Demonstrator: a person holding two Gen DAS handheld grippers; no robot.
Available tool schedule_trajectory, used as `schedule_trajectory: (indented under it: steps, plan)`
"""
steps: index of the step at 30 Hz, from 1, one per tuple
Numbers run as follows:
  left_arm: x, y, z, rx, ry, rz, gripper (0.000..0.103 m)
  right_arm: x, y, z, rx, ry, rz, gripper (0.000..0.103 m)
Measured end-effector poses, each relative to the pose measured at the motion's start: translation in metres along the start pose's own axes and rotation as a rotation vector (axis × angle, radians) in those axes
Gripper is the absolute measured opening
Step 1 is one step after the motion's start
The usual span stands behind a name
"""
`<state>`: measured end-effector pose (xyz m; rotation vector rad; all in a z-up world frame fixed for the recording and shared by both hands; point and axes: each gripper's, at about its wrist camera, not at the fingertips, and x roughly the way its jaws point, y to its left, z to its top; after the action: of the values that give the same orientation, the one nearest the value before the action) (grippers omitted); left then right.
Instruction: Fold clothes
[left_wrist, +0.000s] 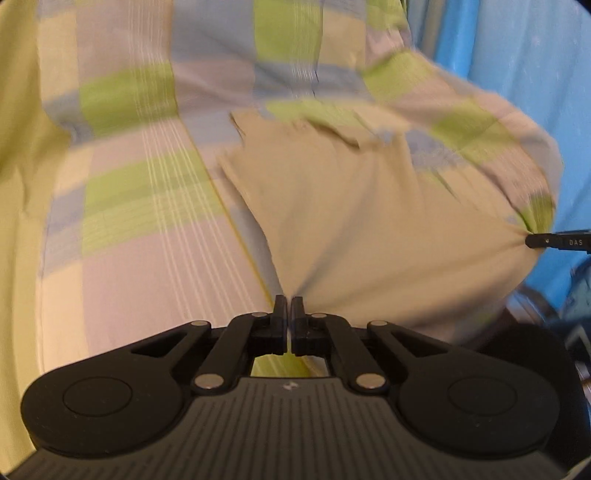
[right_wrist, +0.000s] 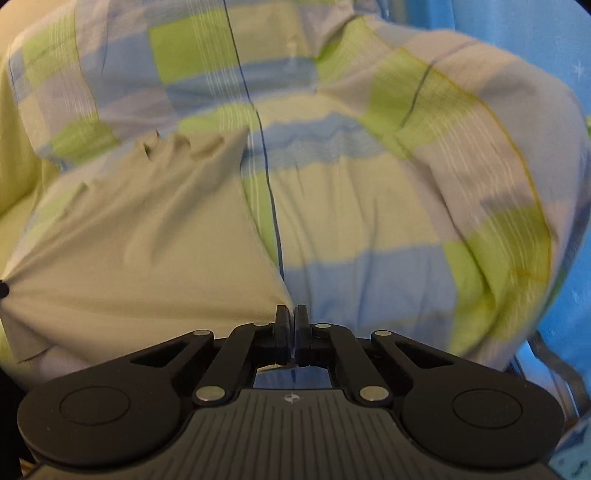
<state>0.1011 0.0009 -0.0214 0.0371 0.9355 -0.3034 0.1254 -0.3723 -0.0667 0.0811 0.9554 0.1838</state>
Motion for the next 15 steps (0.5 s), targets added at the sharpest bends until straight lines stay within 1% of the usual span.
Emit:
schedule_trajectory:
  steps: [1, 3, 4, 6, 8, 10, 11, 12, 13, 15]
  plan:
    - [0.005, -0.003, -0.003, 0.015, 0.03, 0.008, 0.0, 0.001, -0.002, -0.003, 0.016, 0.014, -0.011, 0.0]
    - [0.005, -0.003, -0.006, 0.027, 0.044, 0.021, 0.002, 0.003, -0.007, -0.008, 0.046, 0.043, -0.034, 0.003]
    - [0.004, -0.002, -0.008, 0.033, 0.049, 0.026, 0.003, -0.003, -0.007, -0.006, 0.045, 0.029, -0.046, 0.005]
    - [-0.005, 0.006, -0.004, 0.024, 0.02, 0.038, 0.007, -0.017, -0.006, 0.003, 0.03, -0.015, -0.071, 0.013]
    - [-0.014, 0.017, 0.004, 0.022, -0.014, 0.071, 0.009, -0.031, -0.003, 0.016, 0.025, -0.071, -0.07, 0.018]
    - [-0.019, 0.029, 0.016, 0.02, -0.048, 0.083, 0.013, -0.039, 0.004, 0.033, 0.005, -0.119, -0.044, 0.018]
    - [-0.021, 0.033, 0.023, 0.024, -0.065, 0.081, 0.018, -0.041, 0.01, 0.042, -0.012, -0.133, -0.023, 0.018]
    - [-0.02, 0.035, 0.029, 0.03, -0.082, 0.08, 0.027, -0.039, 0.02, 0.051, -0.043, -0.142, 0.002, 0.018]
    - [-0.017, 0.037, 0.036, 0.034, -0.097, 0.079, 0.033, -0.036, 0.029, 0.06, -0.074, -0.151, 0.026, 0.018]
    - [-0.008, 0.042, 0.051, 0.04, -0.117, 0.075, 0.033, -0.024, 0.047, 0.08, -0.14, -0.166, 0.072, 0.018]
